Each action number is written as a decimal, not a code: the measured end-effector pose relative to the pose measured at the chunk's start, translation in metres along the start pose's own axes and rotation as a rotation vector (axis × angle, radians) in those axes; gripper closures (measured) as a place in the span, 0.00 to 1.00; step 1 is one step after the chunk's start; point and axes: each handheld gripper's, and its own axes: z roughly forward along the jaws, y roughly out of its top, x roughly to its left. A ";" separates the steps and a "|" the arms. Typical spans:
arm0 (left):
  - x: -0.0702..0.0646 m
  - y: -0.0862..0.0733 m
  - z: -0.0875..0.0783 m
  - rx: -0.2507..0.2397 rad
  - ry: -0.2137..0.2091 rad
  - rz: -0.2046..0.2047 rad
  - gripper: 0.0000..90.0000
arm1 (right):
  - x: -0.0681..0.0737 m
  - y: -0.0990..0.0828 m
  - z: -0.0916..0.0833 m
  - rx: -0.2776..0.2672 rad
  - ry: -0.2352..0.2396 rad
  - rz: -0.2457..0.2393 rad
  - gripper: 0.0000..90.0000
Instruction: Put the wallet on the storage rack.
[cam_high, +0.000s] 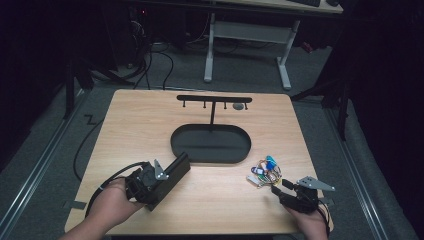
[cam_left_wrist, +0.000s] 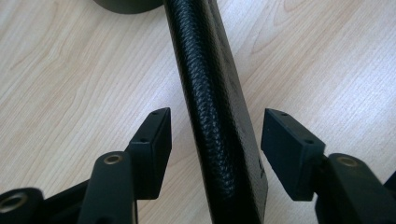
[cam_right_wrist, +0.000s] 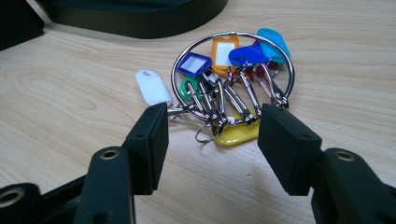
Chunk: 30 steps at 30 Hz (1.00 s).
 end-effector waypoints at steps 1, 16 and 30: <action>0.001 0.001 0.000 0.012 -0.002 0.006 0.48 | 0.000 0.000 0.000 0.001 -0.001 0.003 0.48; 0.009 0.013 0.008 0.096 -0.070 -0.031 0.71 | -0.001 0.000 0.000 0.002 0.001 0.001 0.48; 0.000 0.019 0.003 0.081 -0.007 0.107 0.82 | -0.001 0.000 0.000 0.001 0.002 0.007 0.48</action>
